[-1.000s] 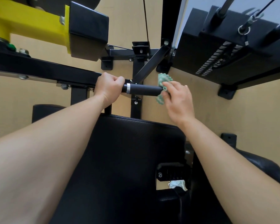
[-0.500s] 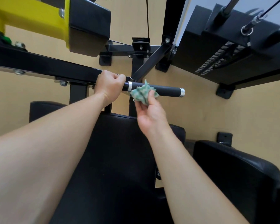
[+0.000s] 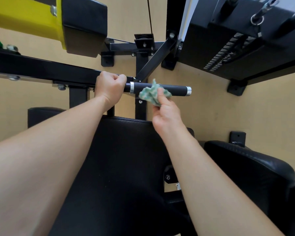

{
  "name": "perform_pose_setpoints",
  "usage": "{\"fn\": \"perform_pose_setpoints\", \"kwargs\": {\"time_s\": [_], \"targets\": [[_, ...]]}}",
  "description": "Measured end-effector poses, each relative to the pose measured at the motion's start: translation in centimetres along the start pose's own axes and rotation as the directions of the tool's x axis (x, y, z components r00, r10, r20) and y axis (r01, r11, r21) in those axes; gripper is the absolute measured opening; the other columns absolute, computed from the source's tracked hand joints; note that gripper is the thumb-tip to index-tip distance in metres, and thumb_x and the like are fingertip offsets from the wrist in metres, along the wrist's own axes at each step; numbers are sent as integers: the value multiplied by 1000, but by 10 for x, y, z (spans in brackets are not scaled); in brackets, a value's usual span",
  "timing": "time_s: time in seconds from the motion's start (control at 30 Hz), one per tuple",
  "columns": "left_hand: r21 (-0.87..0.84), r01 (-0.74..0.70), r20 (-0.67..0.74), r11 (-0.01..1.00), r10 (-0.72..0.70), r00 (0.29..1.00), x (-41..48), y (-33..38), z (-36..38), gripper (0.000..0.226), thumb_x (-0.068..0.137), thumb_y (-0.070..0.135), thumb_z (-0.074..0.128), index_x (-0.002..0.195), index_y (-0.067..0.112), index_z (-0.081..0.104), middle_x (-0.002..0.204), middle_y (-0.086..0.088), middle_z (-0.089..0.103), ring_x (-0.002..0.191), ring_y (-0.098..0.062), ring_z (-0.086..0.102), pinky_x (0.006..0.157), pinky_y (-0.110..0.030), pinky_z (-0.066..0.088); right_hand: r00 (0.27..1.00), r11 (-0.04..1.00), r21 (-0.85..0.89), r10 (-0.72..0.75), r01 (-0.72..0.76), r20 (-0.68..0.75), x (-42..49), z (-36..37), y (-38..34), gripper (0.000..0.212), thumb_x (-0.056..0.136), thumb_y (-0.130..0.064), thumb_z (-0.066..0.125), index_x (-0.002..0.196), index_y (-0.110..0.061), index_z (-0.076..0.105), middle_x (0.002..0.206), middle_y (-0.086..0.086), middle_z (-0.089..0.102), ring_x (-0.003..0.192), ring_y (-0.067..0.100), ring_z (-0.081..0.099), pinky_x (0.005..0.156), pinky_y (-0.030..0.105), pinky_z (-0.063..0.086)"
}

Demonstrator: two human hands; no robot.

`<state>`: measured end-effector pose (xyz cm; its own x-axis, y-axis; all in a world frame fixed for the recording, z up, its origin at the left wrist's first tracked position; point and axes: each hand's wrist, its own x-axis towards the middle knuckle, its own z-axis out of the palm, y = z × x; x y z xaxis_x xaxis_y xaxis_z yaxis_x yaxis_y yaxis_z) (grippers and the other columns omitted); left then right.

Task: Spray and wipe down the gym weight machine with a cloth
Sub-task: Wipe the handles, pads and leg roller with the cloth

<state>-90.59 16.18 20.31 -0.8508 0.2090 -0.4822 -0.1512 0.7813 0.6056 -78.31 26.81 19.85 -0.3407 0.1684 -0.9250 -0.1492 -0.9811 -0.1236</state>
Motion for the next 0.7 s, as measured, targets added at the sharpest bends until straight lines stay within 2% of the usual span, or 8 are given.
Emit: {"fn": "perform_pose_setpoints", "kwargs": {"time_s": [0.13, 0.23, 0.33, 0.4, 0.47, 0.53, 0.63, 0.7], "targets": [[14, -10, -30, 1000, 11, 999, 0, 2, 0, 42, 80, 21, 50, 43, 18, 30, 42, 7, 24, 45, -15, 19, 49, -28, 17, 993, 990, -109, 94, -86, 76, -8, 21, 27, 40, 92, -3, 72, 129, 5, 60, 127, 20, 70, 113, 29, 71, 93, 34, 59], [3, 6, -24, 1000, -6, 1000, 1, 0, 1, 49, 83, 19, 51, 38, 20, 32, 37, 13, 26, 42, -13, 23, 48, -26, 20, 997, 990, -121, 73, -69, 30, -8, 13, 14, 37, 91, -5, 73, 126, 4, 62, 119, 18, 73, 103, 26, 74, 84, 31, 62], [4, 0, -30, 1000, 0, 1000, 1, -1, 2, 48, 89, 18, 53, 43, 19, 41, 38, 12, 33, 42, -11, 32, 48, -25, 27, 984, 994, -95, -74, 59, -165, -4, -13, -14, 23, 92, -10, 74, 114, -6, 67, 112, 10, 75, 92, 17, 75, 77, 26, 62], [6, -10, -38, 1000, 11, 999, 0, -2, 3, 46, 91, 19, 53, 46, 16, 43, 43, 8, 37, 43, -11, 34, 49, -25, 29, 907, 940, -248, -304, 236, -291, -4, -26, -34, 23, 95, -15, 71, 118, -12, 69, 113, 0, 74, 95, 10, 73, 83, 23, 61], [7, -17, -44, 1000, 17, 999, 0, -2, 3, 46, 92, 18, 53, 47, 16, 44, 47, 4, 39, 45, -12, 36, 50, -25, 31, 790, 785, -465, -560, 410, -248, -3, -35, -49, 33, 99, -18, 67, 132, -15, 65, 114, -9, 70, 97, 1, 68, 78, 10, 56], [1, -24, -50, 1000, 24, 998, 0, -1, 3, 45, 93, 18, 54, 48, 16, 46, 48, 3, 40, 47, -13, 38, 51, -26, 32, 726, 570, -665, -685, 482, -61, 3, -35, -56, 38, 102, -22, 63, 140, -19, 61, 123, -8, 67, 106, 2, 66, 77, 6, 50], [0, -27, -54, 1000, 27, 998, 1, -2, 3, 44, 93, 18, 54, 49, 16, 48, 50, 2, 42, 49, -15, 41, 53, -26, 34, 713, 85, -881, -626, 466, 316, 18, -24, -53, 35, 104, -28, 58, 137, -20, 64, 133, 3, 63, 121, 15, 58, 99, 24, 51], [3, -27, -54, 1000, 27, 998, 2, -4, 3, 44, 93, 19, 54, 49, 16, 47, 48, 3, 42, 48, -14, 40, 52, -26, 34, 671, -268, -828, -490, 492, 557, 21, -6, -43, 28, 105, -27, 54, 125, -18, 72, 124, 6, 69, 114, 20, 55, 109, 43, 42]]}}
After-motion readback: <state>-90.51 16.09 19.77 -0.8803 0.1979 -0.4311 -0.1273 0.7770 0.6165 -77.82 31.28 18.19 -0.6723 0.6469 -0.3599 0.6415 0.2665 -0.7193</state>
